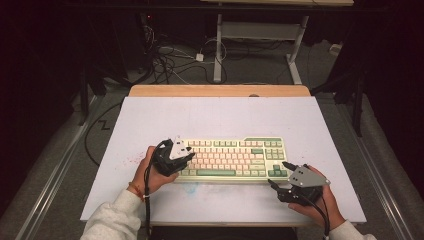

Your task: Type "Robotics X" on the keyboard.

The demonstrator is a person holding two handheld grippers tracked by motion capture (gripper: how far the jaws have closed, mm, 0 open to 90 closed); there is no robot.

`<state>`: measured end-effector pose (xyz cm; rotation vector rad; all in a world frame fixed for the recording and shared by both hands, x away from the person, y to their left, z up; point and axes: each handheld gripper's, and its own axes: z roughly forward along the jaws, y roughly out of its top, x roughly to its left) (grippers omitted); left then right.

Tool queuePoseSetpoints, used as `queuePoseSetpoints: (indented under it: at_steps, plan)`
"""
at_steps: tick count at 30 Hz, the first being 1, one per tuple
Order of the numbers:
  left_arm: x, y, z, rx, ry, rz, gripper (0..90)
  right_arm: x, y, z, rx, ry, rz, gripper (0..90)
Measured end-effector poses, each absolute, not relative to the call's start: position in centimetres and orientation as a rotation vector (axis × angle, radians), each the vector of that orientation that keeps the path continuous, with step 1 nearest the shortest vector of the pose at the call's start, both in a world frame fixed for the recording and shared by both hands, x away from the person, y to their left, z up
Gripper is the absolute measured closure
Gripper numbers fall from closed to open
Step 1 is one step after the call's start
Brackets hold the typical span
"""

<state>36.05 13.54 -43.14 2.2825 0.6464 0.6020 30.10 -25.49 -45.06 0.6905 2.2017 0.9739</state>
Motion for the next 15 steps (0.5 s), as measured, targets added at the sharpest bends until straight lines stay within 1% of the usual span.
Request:
queuePoseSetpoints:
  at_steps: [1, 3, 6, 10, 12, 15]
  plan:
    - [36.0, 13.6, -43.2, 2.286, 0.645, 0.595, 70.5, 30.1, -25.5, -45.0, 0.691, 2.200, 0.975, 28.2]
    - [35.8, 13.8, -43.3, 2.282, 0.648, 0.621, 65.0, 30.1, -25.5, -45.0, 0.691, 2.199, 0.974, 28.2]
    - [35.6, 14.1, -43.4, 2.276, 0.651, 0.623, 60.6, 30.1, -25.5, -45.0, 0.692, 2.199, 0.974, 28.1]
    - [35.1, 14.4, -43.6, 2.245, 0.680, 0.671, 45.3, 30.1, -25.5, -45.0, 0.689, 2.200, 0.976, 28.1]
    - [34.9, 14.5, -43.7, 2.227, 0.693, 0.667, 36.3, 30.1, -25.5, -45.0, 0.689, 2.200, 0.975, 28.0]
    - [34.4, 14.8, -44.0, 2.192, 0.720, 0.658, 25.5, 30.0, -25.5, -45.0, 0.687, 2.200, 0.979, 27.9]
